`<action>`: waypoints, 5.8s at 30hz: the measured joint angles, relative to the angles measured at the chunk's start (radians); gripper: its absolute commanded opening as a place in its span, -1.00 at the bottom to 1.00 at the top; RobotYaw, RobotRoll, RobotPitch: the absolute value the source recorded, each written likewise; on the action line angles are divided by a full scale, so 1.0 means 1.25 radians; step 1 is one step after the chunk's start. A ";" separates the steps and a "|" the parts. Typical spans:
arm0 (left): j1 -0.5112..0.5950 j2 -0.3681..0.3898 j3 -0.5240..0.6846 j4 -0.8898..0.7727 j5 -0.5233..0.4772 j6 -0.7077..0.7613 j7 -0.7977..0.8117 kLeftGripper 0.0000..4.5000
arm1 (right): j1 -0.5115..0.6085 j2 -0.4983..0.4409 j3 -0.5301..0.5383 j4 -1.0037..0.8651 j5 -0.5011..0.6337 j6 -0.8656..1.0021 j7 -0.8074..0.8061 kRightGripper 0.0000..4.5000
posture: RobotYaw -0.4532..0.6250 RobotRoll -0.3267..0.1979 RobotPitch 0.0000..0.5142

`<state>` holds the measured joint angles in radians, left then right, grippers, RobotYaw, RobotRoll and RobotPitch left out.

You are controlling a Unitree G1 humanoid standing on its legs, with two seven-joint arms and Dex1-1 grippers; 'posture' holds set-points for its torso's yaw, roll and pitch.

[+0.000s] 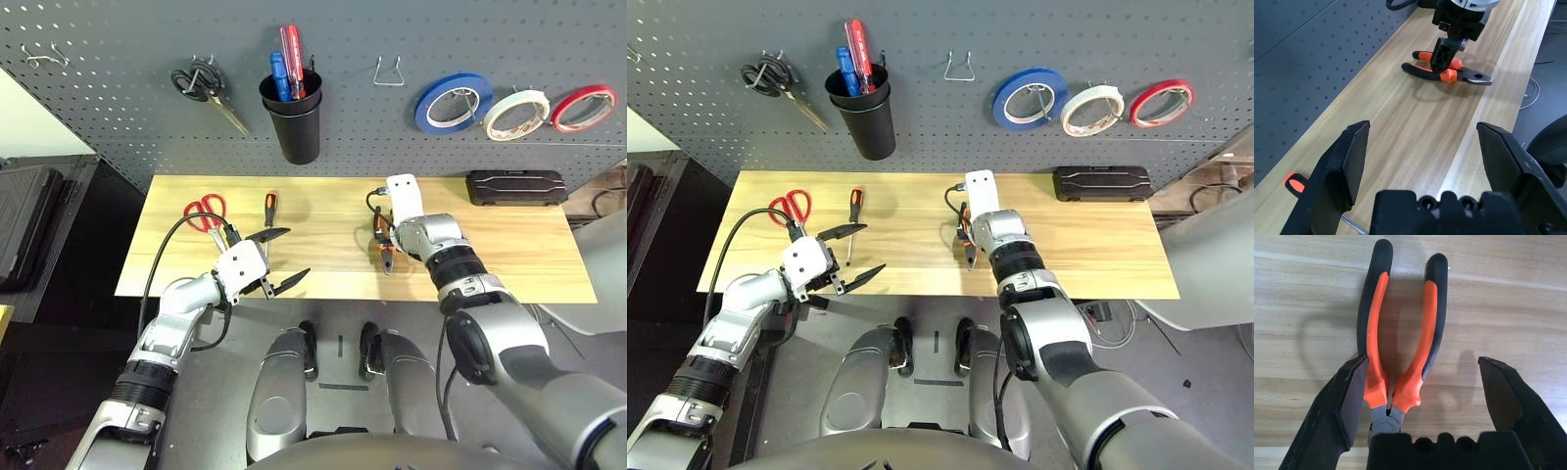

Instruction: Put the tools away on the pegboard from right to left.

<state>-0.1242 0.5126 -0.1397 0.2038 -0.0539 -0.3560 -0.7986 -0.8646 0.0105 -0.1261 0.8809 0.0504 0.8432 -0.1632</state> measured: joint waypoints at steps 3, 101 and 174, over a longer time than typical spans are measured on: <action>0.007 0.000 0.000 -0.002 0.000 0.000 0.000 1.00 | -0.005 0.006 -0.026 0.008 0.014 0.008 -0.015 0.99 | 0.18 0.25 0.19; 0.050 0.002 0.137 -0.616 -0.269 0.421 0.132 1.00 | 0.441 -0.386 0.056 -0.812 0.119 -0.689 0.551 0.27 | 0.12 0.25 -0.07; 0.042 -0.015 0.140 -0.623 -0.299 0.467 0.152 1.00 | 0.098 -0.151 0.060 -0.440 -0.019 -1.039 0.280 0.99 | 0.20 0.25 -0.05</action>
<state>-0.0712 0.4937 0.0350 -0.5755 -0.4271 0.2275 -0.6088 -0.7423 -0.1784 -0.0512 0.3305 0.0268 -0.4555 0.1865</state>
